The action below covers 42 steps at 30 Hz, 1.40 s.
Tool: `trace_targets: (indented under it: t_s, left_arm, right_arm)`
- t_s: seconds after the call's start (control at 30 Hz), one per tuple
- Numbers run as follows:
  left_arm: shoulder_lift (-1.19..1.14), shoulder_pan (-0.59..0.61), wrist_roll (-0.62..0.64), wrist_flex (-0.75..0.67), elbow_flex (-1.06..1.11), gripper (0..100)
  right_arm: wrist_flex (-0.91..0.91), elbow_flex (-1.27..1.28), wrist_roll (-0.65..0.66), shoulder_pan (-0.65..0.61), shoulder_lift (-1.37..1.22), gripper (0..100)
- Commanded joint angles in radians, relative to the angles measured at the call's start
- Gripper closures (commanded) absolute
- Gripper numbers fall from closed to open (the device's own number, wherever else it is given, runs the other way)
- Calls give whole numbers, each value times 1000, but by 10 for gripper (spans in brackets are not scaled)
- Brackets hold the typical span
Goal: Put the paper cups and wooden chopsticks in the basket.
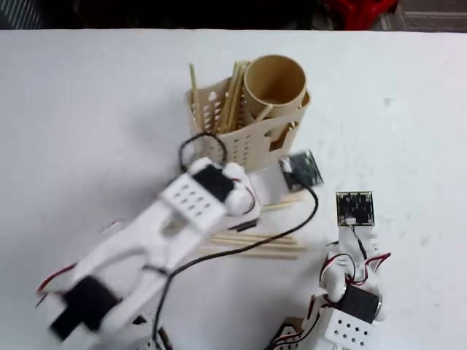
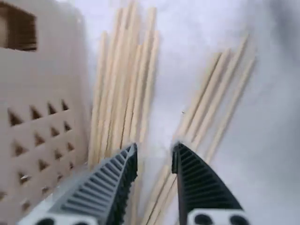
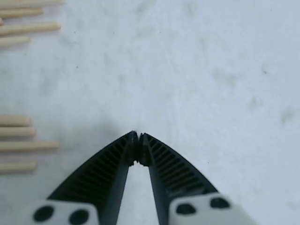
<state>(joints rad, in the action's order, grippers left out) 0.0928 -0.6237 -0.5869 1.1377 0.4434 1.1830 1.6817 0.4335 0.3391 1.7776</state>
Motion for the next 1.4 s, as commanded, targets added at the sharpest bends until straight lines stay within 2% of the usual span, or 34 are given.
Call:
trace_targets:
  t_s: [0.0, 0.27, 0.53, 0.83, 1.0, 1.27, 1.37]
  left_arm:
    - [-162, -4, -95, -49, -51, 874]
    - [-410, 96, -144, -37, -259, 876]
    - [-541, 114, -164, -17, -354, 876]
    - [-567, 107, -173, 95, -382, 882]
    - [-561, 105, -173, 121, -362, 963]
    - [-553, 101, -166, 138, -359, 971]
    - [-481, 101, -166, 181, -354, 980]
  right_arm:
    - [8, 9, -9, 4, -1, 981]
    - [8, 9, -9, 4, -1, 981]
    - [8, 9, -9, 4, -1, 981]
    - [8, 9, -9, 4, -1, 981]
    - [8, 9, -9, 4, -1, 981]
    - [8, 9, -9, 4, -1, 981]
    - [8, 9, -9, 4, -1, 981]
